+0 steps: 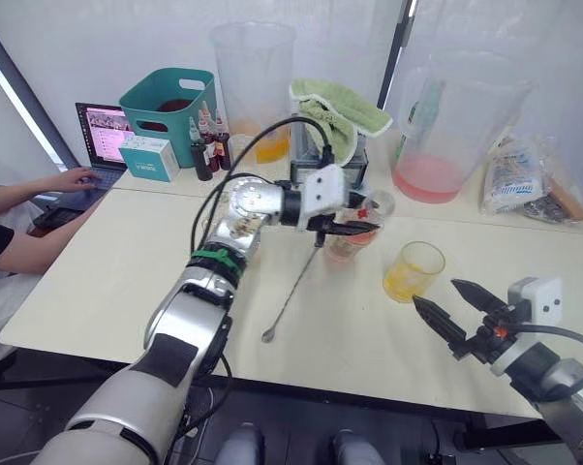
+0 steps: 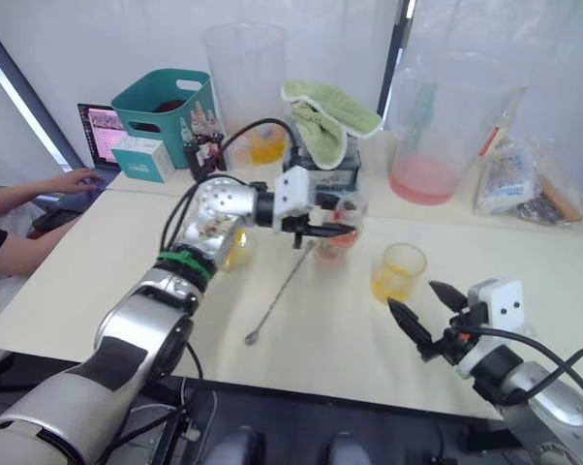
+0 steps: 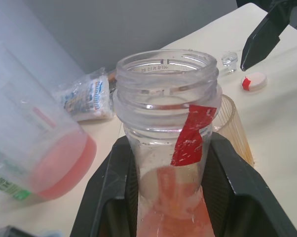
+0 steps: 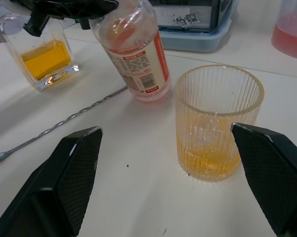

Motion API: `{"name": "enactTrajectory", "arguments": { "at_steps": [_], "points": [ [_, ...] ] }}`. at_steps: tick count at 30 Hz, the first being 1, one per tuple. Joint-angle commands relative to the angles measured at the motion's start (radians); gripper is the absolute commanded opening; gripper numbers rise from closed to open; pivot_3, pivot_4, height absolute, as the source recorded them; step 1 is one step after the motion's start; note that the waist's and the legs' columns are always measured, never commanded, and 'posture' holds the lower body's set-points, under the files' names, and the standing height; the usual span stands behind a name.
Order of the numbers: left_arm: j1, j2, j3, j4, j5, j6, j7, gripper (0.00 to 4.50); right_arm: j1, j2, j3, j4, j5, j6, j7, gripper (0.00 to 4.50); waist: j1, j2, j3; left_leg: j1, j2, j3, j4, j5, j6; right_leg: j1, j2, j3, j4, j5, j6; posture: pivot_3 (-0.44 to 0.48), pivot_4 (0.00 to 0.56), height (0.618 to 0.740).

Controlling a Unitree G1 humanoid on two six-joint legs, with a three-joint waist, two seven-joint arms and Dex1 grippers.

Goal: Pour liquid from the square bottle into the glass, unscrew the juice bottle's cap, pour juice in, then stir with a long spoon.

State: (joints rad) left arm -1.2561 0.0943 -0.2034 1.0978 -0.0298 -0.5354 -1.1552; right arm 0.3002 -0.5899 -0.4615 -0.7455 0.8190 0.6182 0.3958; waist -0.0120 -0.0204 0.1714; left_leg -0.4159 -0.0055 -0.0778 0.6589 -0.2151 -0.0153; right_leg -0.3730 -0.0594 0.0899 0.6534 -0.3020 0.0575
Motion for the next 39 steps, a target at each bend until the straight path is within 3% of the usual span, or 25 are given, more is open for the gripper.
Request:
{"name": "enactTrajectory", "arguments": {
  "at_steps": [1,8,19,39],
  "points": [
    [-0.081,-0.039,-0.016,0.080,0.088,-0.127,0.139,1.32,0.023,0.004,-0.057,-0.050,0.024,-0.010,-0.023,4.42,-0.001,-0.001,0.000,0.000,0.000,0.000,0.000,0.000,0.000,0.000,0.000,0.000,0.000,0.000,0.000,0.000,0.150,0.740],
    [-0.146,-0.082,-0.141,0.183,0.350,-0.216,0.500,1.32,0.038,-0.007,-0.079,-0.055,0.071,0.003,-0.041,4.42,-0.002,-0.002,0.001,0.000,-0.001,0.000,0.000,0.000,0.000,0.000,0.000,0.002,0.001,-0.001,0.002,0.000,0.150,0.740],
    [-0.205,-0.099,-0.342,0.223,0.666,-0.233,0.965,1.32,0.035,-0.010,-0.081,-0.059,0.094,0.015,-0.083,4.42,0.001,-0.003,0.001,-0.001,-0.004,0.000,0.000,0.000,0.000,0.000,-0.001,0.006,0.002,-0.002,0.004,0.000,0.150,0.740],
    [-0.242,-0.133,-0.522,0.251,0.902,-0.201,1.266,1.32,0.048,0.025,-0.059,-0.101,0.121,0.017,-0.162,4.42,0.000,-0.003,0.001,-0.001,-0.005,0.000,0.000,0.000,0.000,0.000,-0.001,0.006,0.003,-0.002,0.004,0.000,0.150,0.740]
  ]
}}
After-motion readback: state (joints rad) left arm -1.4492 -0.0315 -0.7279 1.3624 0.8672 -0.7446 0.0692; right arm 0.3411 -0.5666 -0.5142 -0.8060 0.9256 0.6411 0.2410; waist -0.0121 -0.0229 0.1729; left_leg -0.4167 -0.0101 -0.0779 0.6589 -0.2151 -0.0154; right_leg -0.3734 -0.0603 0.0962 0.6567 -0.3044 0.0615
